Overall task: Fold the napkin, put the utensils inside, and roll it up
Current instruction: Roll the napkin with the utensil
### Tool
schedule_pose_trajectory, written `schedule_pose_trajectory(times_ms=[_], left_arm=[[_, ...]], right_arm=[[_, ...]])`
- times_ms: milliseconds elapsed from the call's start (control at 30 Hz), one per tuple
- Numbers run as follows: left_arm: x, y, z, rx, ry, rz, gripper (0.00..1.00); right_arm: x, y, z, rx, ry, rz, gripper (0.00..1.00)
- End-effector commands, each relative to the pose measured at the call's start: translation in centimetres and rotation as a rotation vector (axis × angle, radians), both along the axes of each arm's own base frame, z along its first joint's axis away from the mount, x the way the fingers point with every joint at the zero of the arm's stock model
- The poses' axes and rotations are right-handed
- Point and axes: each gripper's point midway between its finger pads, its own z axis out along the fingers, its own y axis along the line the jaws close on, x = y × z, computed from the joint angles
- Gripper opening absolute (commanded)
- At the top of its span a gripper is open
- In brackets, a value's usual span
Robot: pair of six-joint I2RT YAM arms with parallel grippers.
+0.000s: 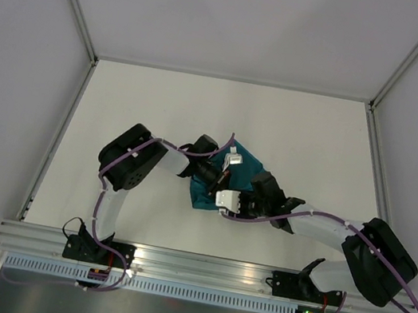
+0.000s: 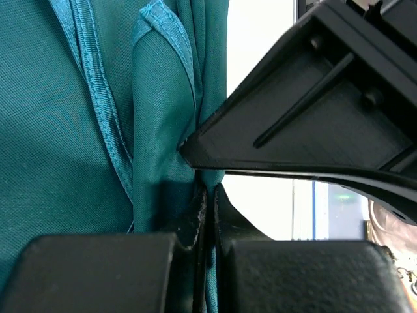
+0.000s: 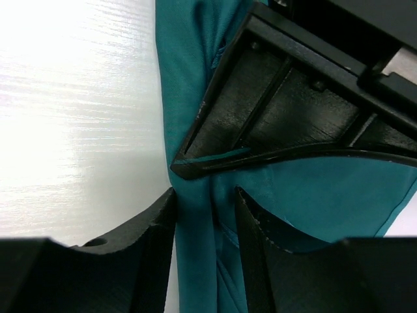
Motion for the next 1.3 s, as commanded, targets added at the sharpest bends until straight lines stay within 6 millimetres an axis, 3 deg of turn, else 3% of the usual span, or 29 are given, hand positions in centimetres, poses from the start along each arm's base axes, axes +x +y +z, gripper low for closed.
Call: schedule_pose_trajectory(times_ms=[0,267,300,367,500,567,733,867,1133,1200,1267], left_arm=[[-0.8,1.4,-3.4,0.120,0.062,0.022,0.02],[0.3,1.4,-3.3,0.145,0.020,0.052,0.04],[0.7,1.3,-2.7,0.142,-0.005,0.062,0.10],[1.6,1.3,-2.1,0.151,-0.044,0.090,0.14],[4.0,1.2,0.2,0.148,-0.133,0.154,0.27],[5.3,1.6,0.4,0.184,-0.164,0.210,0.33],[7.5,2.1,1.8,0.207,-0.211,0.308,0.34],[10.5,3.6,2.5,0.281,-0.276,0.481,0.35],[14.8,8.2,6.9,0.278,-0.367,0.793,0.37],[15.6,10.0,7.1,0.309,-0.399,0.893,0.37],[16.7,12.2,8.7,0.328,-0.455,1.031,0.37]], right_arm=[[0.1,0.0,-0.8,-0.035,-0.005,0.009,0.45],[-1.1,-0.7,-2.7,-0.127,0.085,0.038,0.20],[-1.4,-0.9,-2.9,-0.150,0.111,0.041,0.19],[-1.8,-1.0,-3.0,-0.166,0.143,0.046,0.14],[-3.0,-1.5,-3.5,-0.211,0.229,0.061,0.09],[-3.5,-1.6,-3.7,-0.225,0.264,0.066,0.08],[-4.2,-1.6,-3.8,-0.238,0.338,0.080,0.07],[-4.5,-1.5,-3.8,-0.232,0.424,0.087,0.07],[-4.5,-1.6,-3.1,-0.231,0.626,0.103,0.06],[-4.4,-1.8,-2.9,-0.233,0.713,0.091,0.06],[-4.4,-1.8,-2.8,-0.238,0.792,0.101,0.06]])
